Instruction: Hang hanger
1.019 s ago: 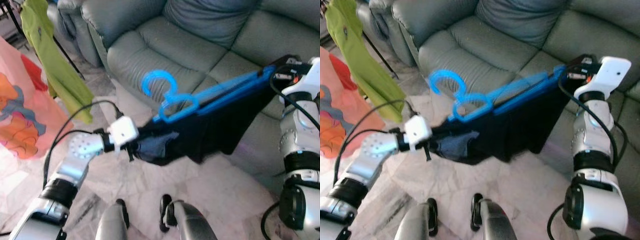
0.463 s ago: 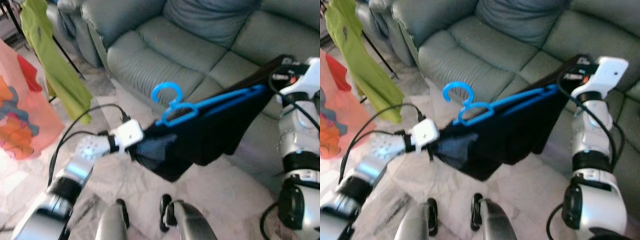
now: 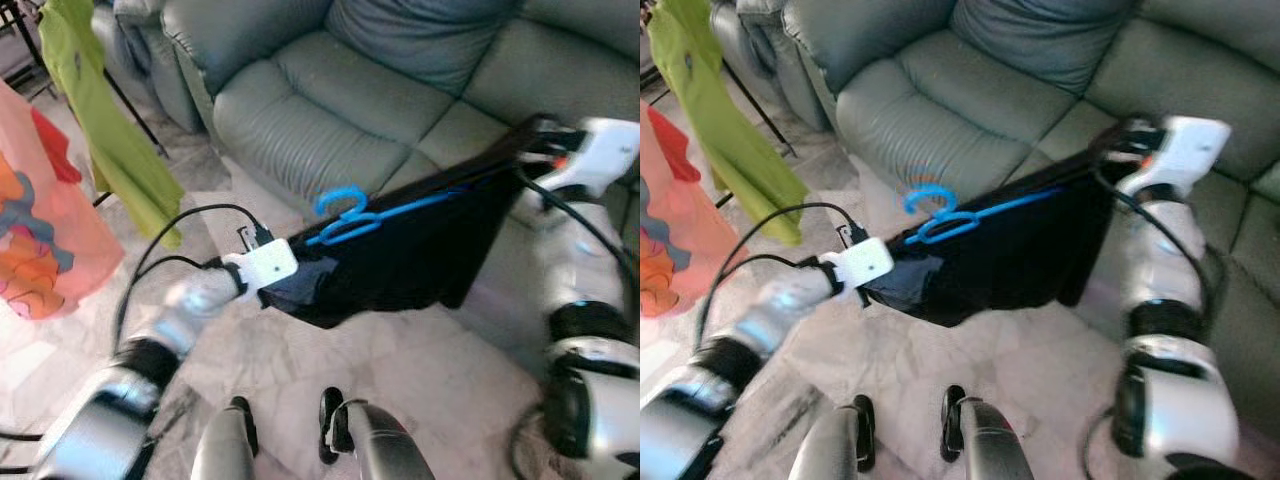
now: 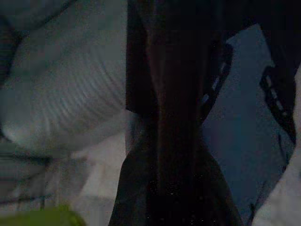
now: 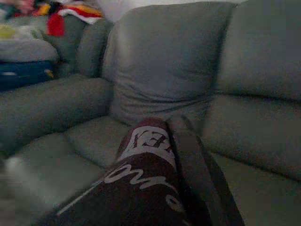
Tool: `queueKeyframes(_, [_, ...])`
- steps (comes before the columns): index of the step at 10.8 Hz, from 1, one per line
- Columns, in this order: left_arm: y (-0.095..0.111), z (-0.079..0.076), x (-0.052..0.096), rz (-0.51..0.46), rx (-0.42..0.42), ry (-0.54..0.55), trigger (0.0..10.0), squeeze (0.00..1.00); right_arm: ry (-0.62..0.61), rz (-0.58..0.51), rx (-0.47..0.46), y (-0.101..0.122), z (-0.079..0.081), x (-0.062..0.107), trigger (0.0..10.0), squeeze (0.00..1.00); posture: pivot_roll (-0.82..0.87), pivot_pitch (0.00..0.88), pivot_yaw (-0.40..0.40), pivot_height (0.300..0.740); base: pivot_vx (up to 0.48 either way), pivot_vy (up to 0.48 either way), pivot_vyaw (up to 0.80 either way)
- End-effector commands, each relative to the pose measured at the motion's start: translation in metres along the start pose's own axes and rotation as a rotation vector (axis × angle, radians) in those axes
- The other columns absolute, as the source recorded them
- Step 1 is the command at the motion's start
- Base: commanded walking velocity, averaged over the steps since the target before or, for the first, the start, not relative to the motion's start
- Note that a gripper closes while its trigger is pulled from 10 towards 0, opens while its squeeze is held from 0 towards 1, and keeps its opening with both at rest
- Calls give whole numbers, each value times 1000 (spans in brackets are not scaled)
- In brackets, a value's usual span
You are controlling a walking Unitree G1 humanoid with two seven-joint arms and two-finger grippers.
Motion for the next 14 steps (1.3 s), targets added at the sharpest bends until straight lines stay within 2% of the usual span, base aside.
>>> queueKeyframes(1, [-35, 5, 7, 131, 94, 99, 0, 0, 56, -86, -50, 27, 14, -9, 0, 0, -77, 221, -58, 740, 0, 0, 0])
queueKeyframes(2, [-25, 9, -1, 101, 305, 194, 2118, 0, 292, -59, -217, 24, 66, -4, 0, 0, -73, 219, -61, 740, 0, 0, 0])
queueKeyframes(3, [-16, 9, -8, 86, 463, 287, 4510, 0, 603, -21, -275, 25, 115, 23, 0, 0, -72, 219, -61, 740, 0, 0, 0])
queueKeyframes(4, [-13, 7, -10, 86, 588, 369, 4039, 0, 722, -9, -210, 22, 128, 41, 0, 0, -78, 219, -57, 740, 0, 0, 0])
queueKeyframes(5, [-18, 18, -8, 97, 669, 457, 3451, 0, 755, -9, -188, 21, 136, 44, 0, 0, -81, 220, -54, 740, 0, 0, 0])
queueKeyframes(6, [-29, 36, 0, 120, 768, 594, 980, 0, 767, 0, -179, 19, 141, 44, 0, 0, -80, 220, -51, 740, 0, 0, 0])
queueKeyframes(7, [-40, 63, 15, 136, 844, 772, 0, 0, 880, 56, -216, 16, 155, 61, 0, 0, -79, 219, -49, 740, 0, 0, 0])
queueKeyframes(8, [-46, 72, 22, 139, 901, 825, 0, 0, 997, 100, -233, 13, 172, 82, 0, 0, -75, 219, -47, 740, 0, 0, 0])
queueKeyframes(9, [-41, 79, 24, 102, 925, 852, 0, 0, 1125, 195, -200, -5, 185, 110, 0, 0, -75, 219, -47, 740, 0, 0, 0])
queueKeyframes(10, [-32, 84, 24, 60, 940, 867, 0, 0, 1231, 298, -94, -34, 190, 138, 0, 0, -71, 220, -47, 740, 0, 0, 0])
queueKeyframes(11, [-17, 92, 25, 0, 937, 886, 0, 0, 1268, 364, 83, -65, 187, 154, 0, 0, -69, 220, -49, 740, 0, 0, 0])
queueKeyframes(12, [20, 102, 26, -136, 812, 879, 0, 0, 1116, 453, 461, -115, 152, 141, 0, 0, -67, 220, -49, 740, 0, 0, 0])
queueKeyframes(13, [38, 104, 29, -200, 721, 864, 0, 0, 946, 501, 502, -123, 127, 123, 0, 0, -61, 220, -48, 740, 0, 0, 0])
queueKeyframes(14, [52, 106, 39, -281, 557, 864, 0, 0, 701, 517, 515, -122, 91, 97, 0, 0, -58, 222, -46, 740, 0, 0, 0])
Point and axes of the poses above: a point about 5 cm out from each wrist's last joint towards the gripper, its own x axis pointing back from the gripper into the wrist, its own y axis along the axis of the wrist's last joint, z = x × y, the point moved 6 cm from there along -x, pointing out of the wrist towards the gripper, and after that the axes turned 6 degrees about x, right-handed, at the moved point
